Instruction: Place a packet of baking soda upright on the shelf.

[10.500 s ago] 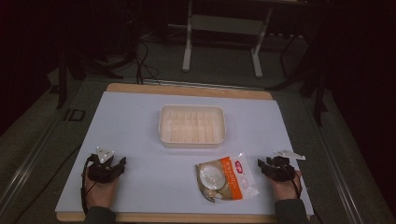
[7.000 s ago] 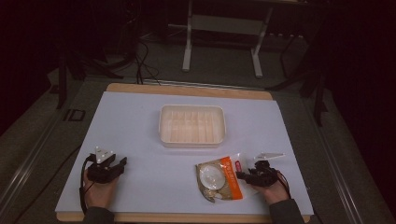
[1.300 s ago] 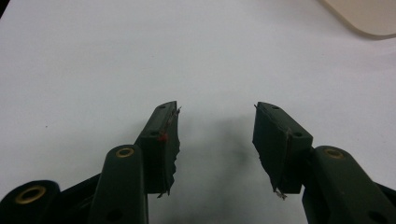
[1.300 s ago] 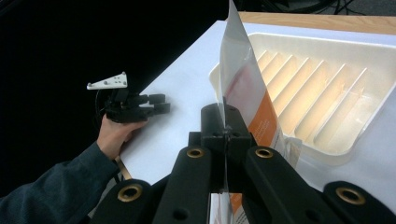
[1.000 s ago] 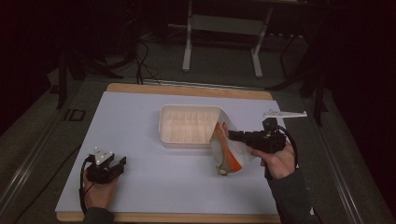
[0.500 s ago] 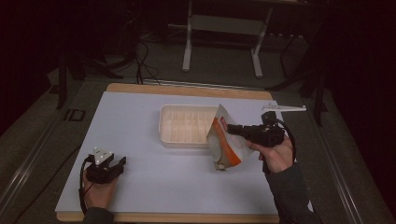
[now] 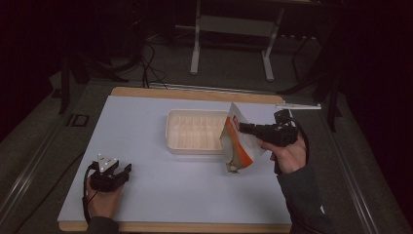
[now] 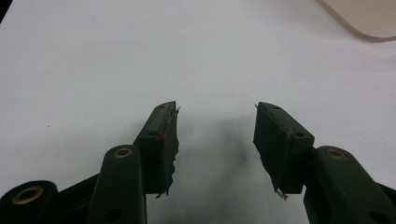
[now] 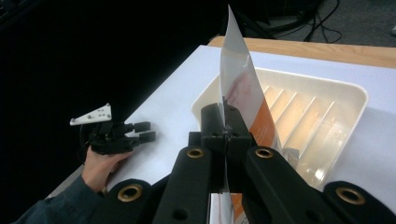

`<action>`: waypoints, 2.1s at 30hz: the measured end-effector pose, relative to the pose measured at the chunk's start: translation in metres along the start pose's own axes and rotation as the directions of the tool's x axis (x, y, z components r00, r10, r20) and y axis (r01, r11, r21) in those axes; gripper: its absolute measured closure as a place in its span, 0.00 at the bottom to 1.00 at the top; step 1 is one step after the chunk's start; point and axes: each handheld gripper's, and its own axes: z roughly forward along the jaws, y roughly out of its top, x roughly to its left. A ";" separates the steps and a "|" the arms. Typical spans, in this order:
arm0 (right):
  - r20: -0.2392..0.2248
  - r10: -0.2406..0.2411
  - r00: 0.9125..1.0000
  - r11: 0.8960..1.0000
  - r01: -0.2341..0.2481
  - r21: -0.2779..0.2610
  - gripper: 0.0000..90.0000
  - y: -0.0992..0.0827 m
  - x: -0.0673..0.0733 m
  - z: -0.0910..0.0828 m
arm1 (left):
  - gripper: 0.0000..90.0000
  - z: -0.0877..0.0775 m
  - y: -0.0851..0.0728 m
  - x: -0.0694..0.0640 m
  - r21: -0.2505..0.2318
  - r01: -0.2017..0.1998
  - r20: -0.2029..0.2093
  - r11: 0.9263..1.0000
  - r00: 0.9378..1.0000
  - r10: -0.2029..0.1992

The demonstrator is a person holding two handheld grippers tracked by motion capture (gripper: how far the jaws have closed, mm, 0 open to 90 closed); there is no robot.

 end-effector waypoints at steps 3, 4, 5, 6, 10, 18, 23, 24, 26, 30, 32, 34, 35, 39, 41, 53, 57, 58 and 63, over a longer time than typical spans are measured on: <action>0.005 0.004 1.000 1.000 -0.004 -0.003 1.00 0.002 -0.001 0.000 | 0.55 0.000 0.000 0.000 0.000 0.000 0.000 1.000 1.000 0.000; 0.010 0.006 1.000 1.000 -0.006 -0.008 1.00 0.004 -0.002 0.000 | 0.55 0.000 0.000 0.000 0.000 0.001 0.000 1.000 1.000 -0.001; 0.010 0.006 1.000 1.000 -0.006 -0.010 1.00 0.005 -0.002 0.000 | 0.55 0.000 0.000 0.000 0.002 0.000 0.000 1.000 1.000 0.000; 0.009 0.011 1.000 1.000 -0.011 -0.014 1.00 0.006 -0.002 0.000 | 0.55 0.000 0.000 0.000 0.002 0.000 0.000 1.000 1.000 0.000; 0.016 0.014 1.000 1.000 -0.013 -0.020 1.00 0.009 -0.002 0.002 | 0.55 0.000 0.000 0.000 0.002 -0.001 0.000 1.000 1.000 0.001; 0.019 0.026 0.999 0.999 -0.025 -0.033 1.00 0.017 -0.003 0.007 | 0.55 0.000 0.000 0.000 0.003 0.000 0.000 1.000 1.000 0.000; 0.025 0.024 0.999 0.999 -0.023 -0.037 1.00 0.020 -0.002 0.012 | 0.55 0.000 0.000 0.000 0.004 0.000 0.001 1.000 1.000 0.000; 0.026 0.025 0.999 0.999 -0.024 -0.039 1.00 0.021 -0.002 0.014 | 0.55 0.000 0.000 0.000 0.004 0.000 0.001 1.000 1.000 0.000; 0.028 0.029 0.999 0.999 -0.028 -0.040 1.00 0.023 -0.003 0.016 | 0.55 0.000 0.000 0.000 0.003 0.001 0.001 1.000 1.000 -0.001; 0.038 0.026 0.999 0.999 -0.025 -0.039 1.00 0.026 -0.003 0.020 | 0.55 0.000 0.000 0.000 0.003 0.000 0.001 1.000 1.000 0.000; 0.046 0.025 0.999 0.999 -0.023 -0.042 1.00 0.028 -0.004 0.021 | 0.55 0.000 0.000 0.000 0.002 0.001 0.001 1.000 1.000 -0.001; 0.054 0.029 0.998 0.999 -0.027 -0.040 1.00 0.030 -0.005 0.023 | 0.55 0.000 0.000 0.000 0.002 0.001 0.001 1.000 1.000 -0.001; 0.055 0.031 0.998 0.999 -0.029 -0.040 1.00 0.030 -0.005 0.024 | 0.55 0.000 0.000 0.000 0.003 0.000 0.000 1.000 1.000 0.000; 0.077 0.032 0.996 0.999 -0.030 -0.033 1.00 0.033 -0.007 0.029 | 0.55 0.000 0.000 0.000 0.002 0.001 0.000 1.000 1.000 -0.001; 0.086 0.036 0.996 0.999 -0.033 -0.035 1.00 0.034 -0.008 0.032 | 0.55 0.000 0.000 0.000 0.003 0.001 -0.001 1.000 1.000 -0.001; 0.106 0.072 0.992 0.996 -0.065 -0.060 1.00 0.037 -0.013 0.044 | 0.55 0.000 0.000 0.000 -0.001 0.003 0.000 1.000 1.000 -0.003; 0.114 0.082 0.990 0.995 -0.075 -0.065 1.00 0.038 -0.015 0.047 | 0.55 0.000 0.000 0.000 0.001 0.003 0.000 1.000 1.000 -0.003; 0.116 0.084 0.990 0.995 -0.076 -0.067 1.00 0.038 -0.015 0.048 | 0.55 0.000 0.000 0.001 0.001 0.003 0.000 1.000 1.000 -0.003; 0.133 0.097 0.986 0.992 -0.086 -0.090 1.00 0.038 -0.016 0.053 | 0.55 0.000 0.000 0.000 -0.002 0.003 0.000 1.000 1.000 -0.003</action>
